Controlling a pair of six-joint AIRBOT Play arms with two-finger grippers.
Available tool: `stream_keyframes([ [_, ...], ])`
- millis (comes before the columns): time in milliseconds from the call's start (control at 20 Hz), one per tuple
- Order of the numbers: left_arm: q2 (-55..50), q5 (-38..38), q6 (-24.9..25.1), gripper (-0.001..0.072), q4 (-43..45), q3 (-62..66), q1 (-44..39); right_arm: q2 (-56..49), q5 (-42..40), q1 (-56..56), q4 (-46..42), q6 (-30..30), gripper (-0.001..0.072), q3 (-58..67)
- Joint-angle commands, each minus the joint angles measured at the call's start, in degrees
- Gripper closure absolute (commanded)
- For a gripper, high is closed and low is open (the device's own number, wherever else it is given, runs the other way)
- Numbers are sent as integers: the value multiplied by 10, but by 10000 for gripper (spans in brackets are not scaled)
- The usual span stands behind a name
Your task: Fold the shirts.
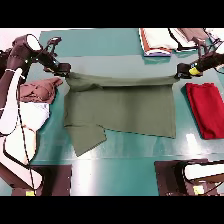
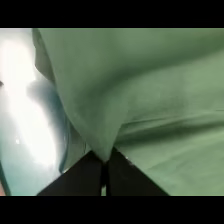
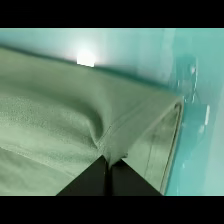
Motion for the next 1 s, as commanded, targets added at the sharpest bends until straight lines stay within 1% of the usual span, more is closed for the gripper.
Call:
stream_keyframes([
  [0,-3,-15,10,579,1,-32,0,18,-16,4,5,-5,605,-66],
  [50,-3,-27,7,225,6,-32,0,21,-18,4,4,-5,408,-74],
  [100,0,-41,-3,89,11,-32,3,25,-17,4,5,-5,365,-77],
  [150,7,-56,-6,106,11,-32,6,31,-13,4,5,-5,365,-77],
  [250,37,-86,-10,106,11,-33,14,54,6,4,8,-13,366,-77],
  [350,91,-86,-16,105,11,-73,21,89,44,4,10,-18,366,-88],
  [450,168,-70,-16,105,15,-180,21,139,58,4,9,-29,365,-132],
  [550,256,-32,-21,105,16,-332,21,192,55,4,9,-30,366,-189],
  [700,383,38,-53,105,12,-566,21,256,36,4,9,-30,365,-259],
  [750,412,53,-57,105,1,-623,21,272,27,4,10,-30,366,-278],
  [850,451,85,-57,105,-52,-712,21,292,20,4,9,-30,366,-299],
  [950,459,123,-50,105,-118,-757,21,304,18,4,9,-30,366,-311],
])
